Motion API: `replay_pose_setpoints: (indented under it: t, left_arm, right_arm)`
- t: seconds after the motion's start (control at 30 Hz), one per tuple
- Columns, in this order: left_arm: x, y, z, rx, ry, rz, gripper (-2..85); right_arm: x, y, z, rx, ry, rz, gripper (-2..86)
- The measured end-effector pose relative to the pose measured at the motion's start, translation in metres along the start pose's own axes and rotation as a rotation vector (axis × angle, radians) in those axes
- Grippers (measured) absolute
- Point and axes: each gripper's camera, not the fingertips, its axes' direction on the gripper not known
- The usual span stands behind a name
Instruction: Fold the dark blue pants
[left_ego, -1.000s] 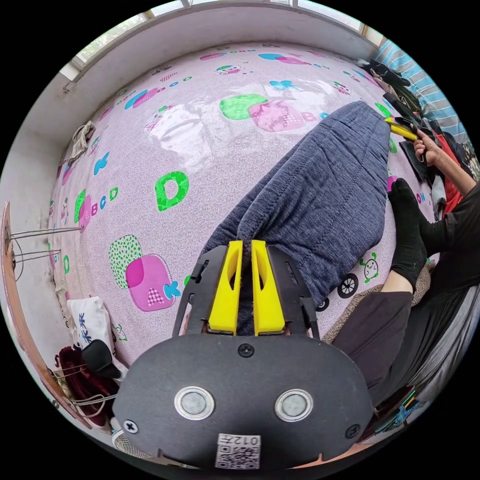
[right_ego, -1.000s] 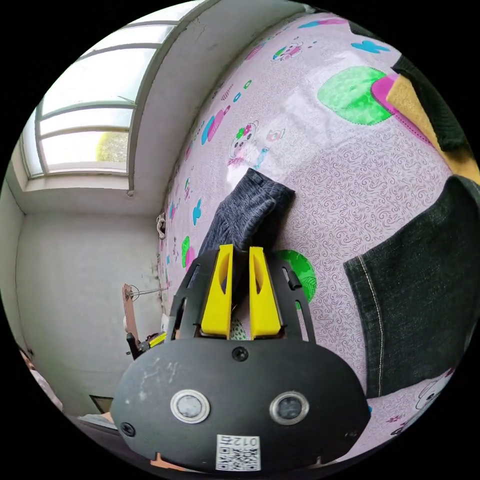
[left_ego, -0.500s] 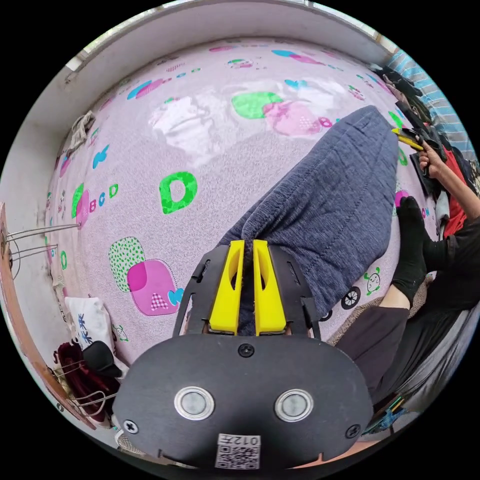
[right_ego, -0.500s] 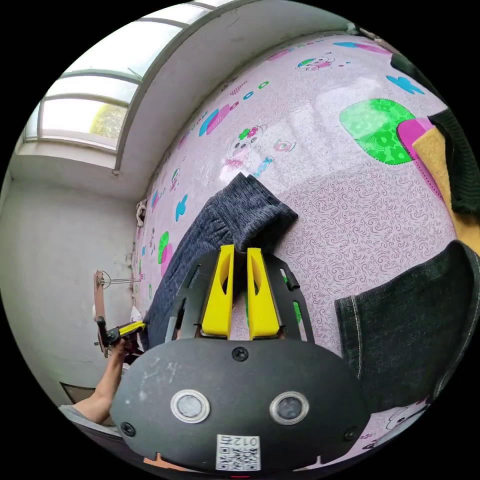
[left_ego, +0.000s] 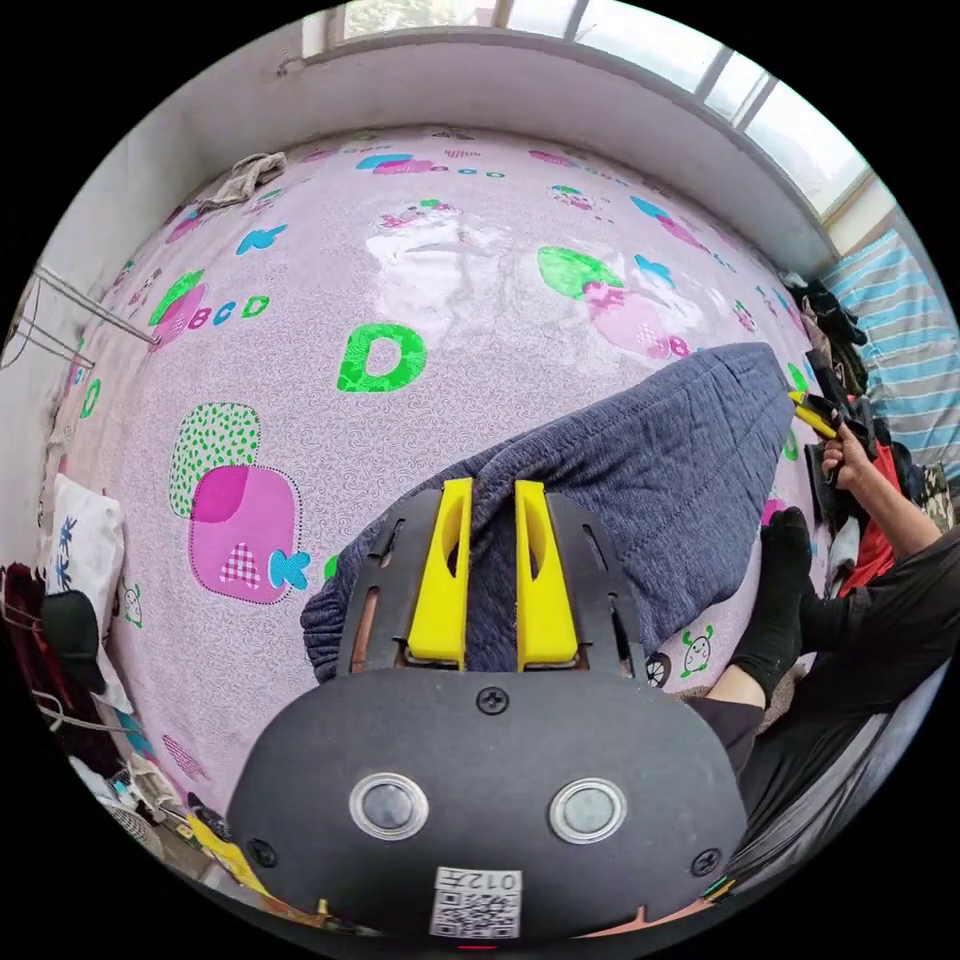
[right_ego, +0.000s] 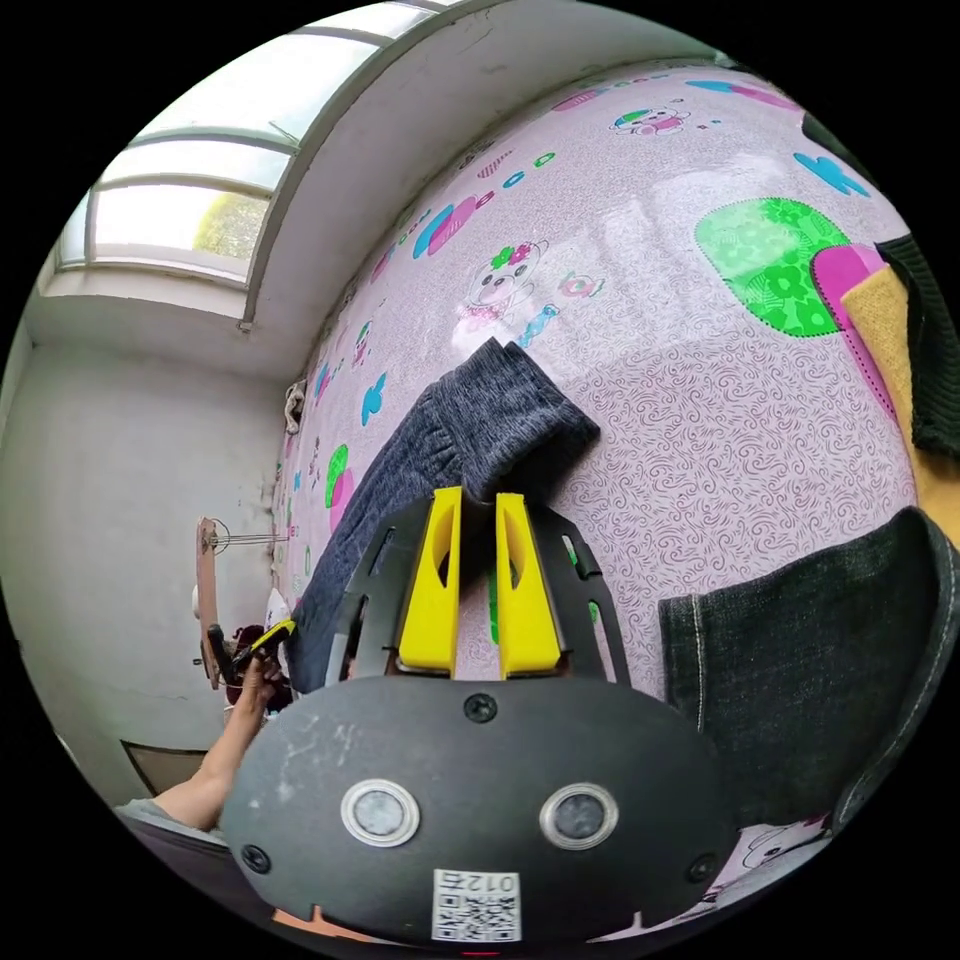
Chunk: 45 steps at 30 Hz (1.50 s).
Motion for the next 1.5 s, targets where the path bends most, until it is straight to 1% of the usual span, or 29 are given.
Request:
replay_pose_setpoints:
  t: [0.03,0.1,0.17,0.2,0.27,0.3,0.33,0.4,0.47,0.5,0.57,0.63,0.7,0.8,0.87,0.9,0.97,1.0,1.07,1.17,1.27,1.37,1.47,1.5]
  left_arm:
    - [-0.001,0.007,-0.007,0.035,0.006,-0.012,5.2]
    - [-0.005,0.045,-0.038,0.234,0.041,-0.08,4.7]
    - [-0.01,0.079,-0.048,0.355,0.068,-0.136,3.9]
    - [-0.016,0.1,-0.045,0.41,0.096,-0.178,3.4]
    - [-0.028,0.117,-0.032,0.446,0.176,-0.232,2.7]
    - [-0.033,0.118,-0.023,0.432,0.215,-0.212,2.3]
    - [-0.033,0.117,-0.019,0.415,0.218,-0.185,2.2]
    - [-0.03,0.113,-0.002,0.326,0.158,-0.1,1.6]
    - [-0.03,0.113,0.004,0.299,0.127,-0.064,1.3]
    - [-0.032,0.114,0.006,0.289,0.124,-0.053,1.2]
    - [-0.035,0.117,0.007,0.283,0.131,-0.04,1.0]
    - [-0.039,0.118,0.006,0.272,0.135,-0.033,0.9]
    - [-0.044,0.118,-0.002,0.302,0.17,-0.035,0.8]
    - [-0.043,0.116,-0.011,0.318,0.186,-0.009,0.9]
    - [-0.041,0.112,-0.013,0.29,0.178,0.011,0.9]
    - [-0.04,0.108,-0.014,0.271,0.189,0.019,0.9]
    - [-0.038,0.099,-0.015,0.24,0.225,0.028,0.8]
    - [-0.035,0.093,-0.017,0.23,0.246,0.034,0.8]
    - [-0.027,0.087,-0.017,0.216,0.246,0.04,0.8]
    - [-0.009,0.078,-0.002,0.155,0.214,0.076,0.9]
    - [0.003,0.058,0.006,0.078,0.107,0.117,1.1]
    - [0.001,0.042,0.006,0.086,0.069,0.086,1.2]
    - [-0.001,0.025,-0.008,0.136,0.097,0.065,1.2]
    - [0.001,0.018,-0.015,0.148,0.082,0.068,1.2]
  right_arm:
    - [-0.009,0.001,-0.005,-0.001,0.033,-0.015,6.6]
    - [-0.027,0.002,-0.015,-0.01,0.082,-0.067,6.9]
    - [-0.052,-0.001,-0.036,-0.008,0.139,-0.11,6.8]
    - [-0.059,-0.002,-0.043,0.006,0.155,-0.118,6.7]
    - [-0.101,-0.004,-0.078,0.079,0.194,-0.16,5.7]
    - [-0.114,-0.004,-0.086,0.093,0.194,-0.176,5.5]
    - [-0.145,-0.004,-0.102,0.11,0.196,-0.222,5.0]
    - [-0.201,-0.004,-0.125,0.128,0.217,-0.318,4.2]
    - [-0.278,0.001,-0.156,0.183,0.237,-0.442,3.0]
    - [-0.294,0.003,-0.162,0.196,0.232,-0.466,2.6]
    - [-0.355,0.013,-0.176,0.216,0.193,-0.562,1.6]
    - [-0.388,0.023,-0.174,0.224,0.169,-0.612,1.0]
    - [-0.411,0.035,-0.154,0.21,0.146,-0.665,0.7]
    - [-0.425,0.062,-0.076,0.09,0.148,-0.765,0.8]
    - [-0.415,0.091,0.019,-0.108,0.167,-0.827,1.6]
    - [-0.41,0.101,0.043,-0.164,0.164,-0.838,1.9]
    - [-0.392,0.157,0.13,-0.345,0.116,-0.899,3.1]
    - [-0.388,0.174,0.148,-0.384,0.1,-0.918,3.5]
    - [-0.382,0.243,0.205,-0.508,0.009,-0.97,5.2]
    - [-0.374,0.314,0.246,-0.557,-0.055,-0.943,6.4]
    - [-0.361,0.358,0.286,-0.637,-0.021,-0.906,7.2]
    - [-0.36,0.377,0.305,-0.616,0.051,-0.92,7.8]
    - [-0.367,0.386,0.314,-0.595,0.094,-0.957,8.5]
    - [-0.369,0.387,0.316,-0.589,0.096,-0.965,8.6]
